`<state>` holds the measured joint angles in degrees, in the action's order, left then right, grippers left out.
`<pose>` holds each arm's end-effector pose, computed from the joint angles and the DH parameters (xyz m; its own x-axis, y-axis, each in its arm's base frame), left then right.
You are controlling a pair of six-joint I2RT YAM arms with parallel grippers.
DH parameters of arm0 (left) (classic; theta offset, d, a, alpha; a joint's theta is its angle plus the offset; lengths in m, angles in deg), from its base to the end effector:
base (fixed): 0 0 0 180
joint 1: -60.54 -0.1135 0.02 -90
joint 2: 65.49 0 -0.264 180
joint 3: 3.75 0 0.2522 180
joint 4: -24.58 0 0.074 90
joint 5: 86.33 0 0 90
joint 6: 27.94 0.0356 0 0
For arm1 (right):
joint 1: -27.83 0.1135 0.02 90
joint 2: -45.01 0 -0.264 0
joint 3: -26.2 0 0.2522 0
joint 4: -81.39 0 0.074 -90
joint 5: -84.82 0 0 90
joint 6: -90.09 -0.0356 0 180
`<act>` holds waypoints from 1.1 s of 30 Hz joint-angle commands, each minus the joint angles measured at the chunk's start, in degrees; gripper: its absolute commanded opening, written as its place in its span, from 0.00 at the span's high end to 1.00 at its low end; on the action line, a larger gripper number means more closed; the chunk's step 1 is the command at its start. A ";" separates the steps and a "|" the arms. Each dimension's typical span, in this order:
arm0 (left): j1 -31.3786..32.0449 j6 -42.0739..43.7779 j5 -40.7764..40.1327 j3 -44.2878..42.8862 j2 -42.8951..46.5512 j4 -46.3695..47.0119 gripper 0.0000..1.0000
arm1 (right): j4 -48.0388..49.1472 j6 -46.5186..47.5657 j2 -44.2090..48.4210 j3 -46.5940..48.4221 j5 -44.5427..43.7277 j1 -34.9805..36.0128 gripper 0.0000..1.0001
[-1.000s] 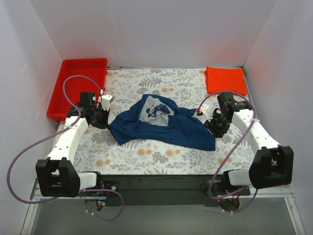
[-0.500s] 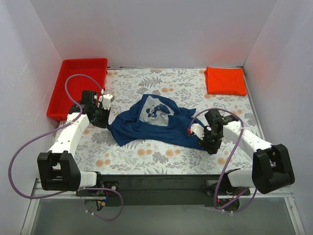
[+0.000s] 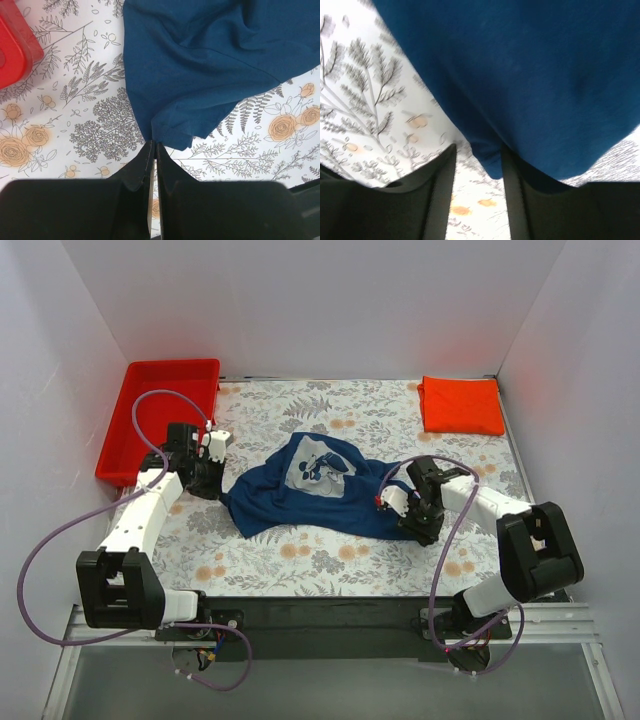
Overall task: Fold and stack the t-shirts
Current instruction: Flatten the tshirt out
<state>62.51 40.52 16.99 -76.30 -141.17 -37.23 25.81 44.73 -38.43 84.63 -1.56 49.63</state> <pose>0.2521 -0.0169 0.2571 -0.8902 -0.3269 -0.3174 -0.2106 0.9129 -0.3496 0.2186 0.0898 0.1611 -0.3846 -0.9091 -0.1601 -0.9142 0.3992 -0.0706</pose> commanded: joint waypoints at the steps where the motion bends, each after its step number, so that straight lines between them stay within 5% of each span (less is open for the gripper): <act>1: -0.22 -0.52 1.18 -3.09 -0.26 0.33 1.00 | 2.64 -0.26 -3.39 4.54 2.26 -0.44 0.51; 9: -0.22 -0.61 1.09 -3.35 -1.14 1.03 1.00 | -0.98 3.60 -7.18 4.21 2.54 -0.53 0.55; 12: -0.22 -1.05 1.53 -2.65 -1.14 1.56 1.00 | 1.47 4.40 -7.00 1.75 0.17 -0.62 0.64; 15: -0.31 -1.66 2.49 -2.39 -1.22 1.65 1.00 | 4.81 4.66 -6.82 -0.89 -2.91 -0.62 0.83; 16: -0.22 -1.92 2.76 -2.39 -1.22 1.56 1.00 | 5.52 4.66 -6.74 -1.42 -3.35 -0.62 0.97; 19: -0.22 -3.07 4.25 -3.18 -0.52 1.47 1.00 | 6.23 4.49 -4.81 -2.04 -5.73 -0.62 0.99; 26: -0.40 -7.90 5.31 -11.95 -0.26 3.93 1.00 | 5.44 3.87 6.96 12.09 -7.57 -3.51 0.99; 33: -1.01 -14.93 2.24 -25.92 -0.17 11.92 1.00 | 6.14 2.38 7.94 35.01 -9.15 -6.86 0.99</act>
<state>62.03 30.01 20.56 -96.21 -143.08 -31.35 30.73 48.17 -32.38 111.62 -9.04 43.86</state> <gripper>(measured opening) 0.010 0.023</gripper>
